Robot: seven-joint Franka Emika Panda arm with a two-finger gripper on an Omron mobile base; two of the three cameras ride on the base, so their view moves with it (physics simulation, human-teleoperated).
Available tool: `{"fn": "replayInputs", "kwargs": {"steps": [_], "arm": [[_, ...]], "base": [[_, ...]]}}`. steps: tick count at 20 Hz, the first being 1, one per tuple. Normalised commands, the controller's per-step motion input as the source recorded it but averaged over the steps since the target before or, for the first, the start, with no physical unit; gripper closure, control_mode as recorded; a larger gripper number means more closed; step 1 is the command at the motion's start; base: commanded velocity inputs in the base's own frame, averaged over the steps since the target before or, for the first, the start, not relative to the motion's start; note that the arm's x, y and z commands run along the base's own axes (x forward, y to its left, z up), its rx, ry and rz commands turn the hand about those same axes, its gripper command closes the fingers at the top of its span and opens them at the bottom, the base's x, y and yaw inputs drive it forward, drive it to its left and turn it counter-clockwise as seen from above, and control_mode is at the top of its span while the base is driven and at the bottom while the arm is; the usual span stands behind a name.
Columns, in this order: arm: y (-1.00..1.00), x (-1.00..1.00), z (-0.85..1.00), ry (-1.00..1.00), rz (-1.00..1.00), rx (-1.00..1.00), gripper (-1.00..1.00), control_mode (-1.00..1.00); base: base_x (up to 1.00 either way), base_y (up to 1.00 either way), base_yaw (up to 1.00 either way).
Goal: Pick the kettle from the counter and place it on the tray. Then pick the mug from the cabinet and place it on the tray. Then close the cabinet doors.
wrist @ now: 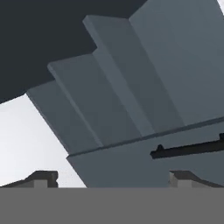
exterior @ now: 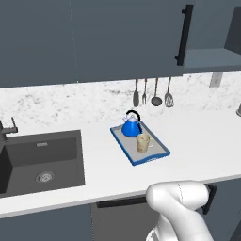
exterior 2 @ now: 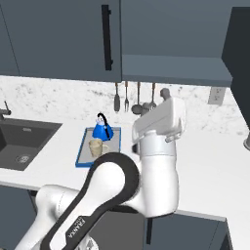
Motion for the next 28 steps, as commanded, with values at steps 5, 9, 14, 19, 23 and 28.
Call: {"fn": "replayInputs", "kwargs": {"steps": [5,9,14,19,23,28], "arm": [[-0.2,-0.03,-0.01,-0.28,-0.12,-0.25,-1.0,-1.0],[0.0,-0.13,-0.17,-0.23,-0.12,-0.37,-1.0,-1.0],[-0.11,-0.17,-0.14,-0.19,-0.18,-0.45,-1.0,-1.0],[-0.14,-0.28,-0.03,-0.05,-0.2,-0.18,-1.0,-1.0],[0.02,-0.49,0.0,0.0,-0.25,0.17,-1.0,-1.0],[0.0,-0.25,0.09,0.04,-0.24,0.18,-1.0,-1.0]], "base": [[0.0,0.0,0.0],[0.0,0.0,0.0],[0.0,0.0,0.0],[0.0,0.0,0.0],[0.0,0.0,0.0],[0.0,0.0,0.0]]}}
